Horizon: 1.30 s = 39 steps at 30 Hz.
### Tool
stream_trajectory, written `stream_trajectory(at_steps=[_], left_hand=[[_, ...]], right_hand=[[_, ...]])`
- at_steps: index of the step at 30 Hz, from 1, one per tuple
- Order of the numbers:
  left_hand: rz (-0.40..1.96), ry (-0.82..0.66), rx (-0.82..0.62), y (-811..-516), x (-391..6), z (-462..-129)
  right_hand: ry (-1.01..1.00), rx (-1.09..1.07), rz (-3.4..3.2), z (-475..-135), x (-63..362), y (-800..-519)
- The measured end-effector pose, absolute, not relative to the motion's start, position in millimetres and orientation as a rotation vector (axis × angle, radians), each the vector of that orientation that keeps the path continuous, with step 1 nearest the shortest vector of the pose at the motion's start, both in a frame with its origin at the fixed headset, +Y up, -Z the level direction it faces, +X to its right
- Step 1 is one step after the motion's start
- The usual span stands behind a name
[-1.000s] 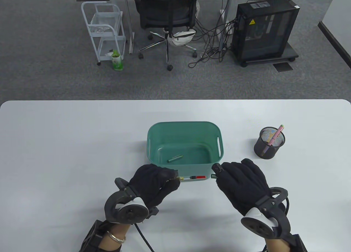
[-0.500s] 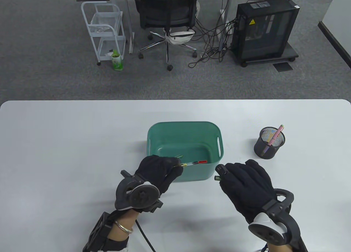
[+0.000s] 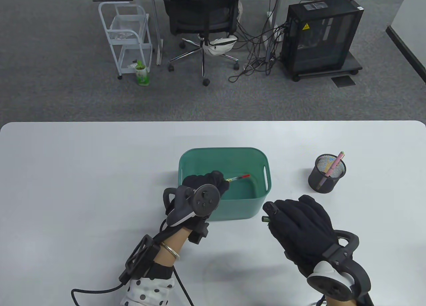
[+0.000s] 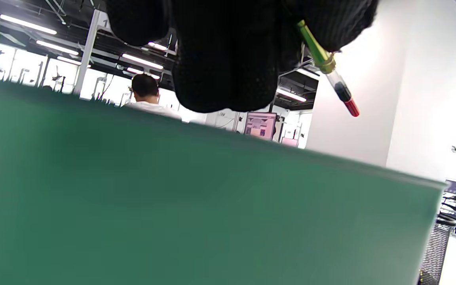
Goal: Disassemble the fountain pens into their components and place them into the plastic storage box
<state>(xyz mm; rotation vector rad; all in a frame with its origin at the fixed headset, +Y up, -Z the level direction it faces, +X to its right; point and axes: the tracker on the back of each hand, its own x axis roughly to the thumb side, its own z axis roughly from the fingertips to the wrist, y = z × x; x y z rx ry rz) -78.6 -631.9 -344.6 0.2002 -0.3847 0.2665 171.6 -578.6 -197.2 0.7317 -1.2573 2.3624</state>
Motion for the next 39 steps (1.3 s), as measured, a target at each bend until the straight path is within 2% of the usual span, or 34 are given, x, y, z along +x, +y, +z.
stream_trajectory(at_steps=[17,32,39], left_hand=[[0.255,-0.346,0.18,-651,-78,-358],[0.245,-0.49,0.153,-657,-92,-331],[0.196,-0.482,0.162,-661,-112,-308]], right_hand=[[-1.254,0.75,2.373,-197,169,-578],[-1.25,0.752,2.386,-198,167,-579],[-1.243,0.751,2.399,-200,166,-579]])
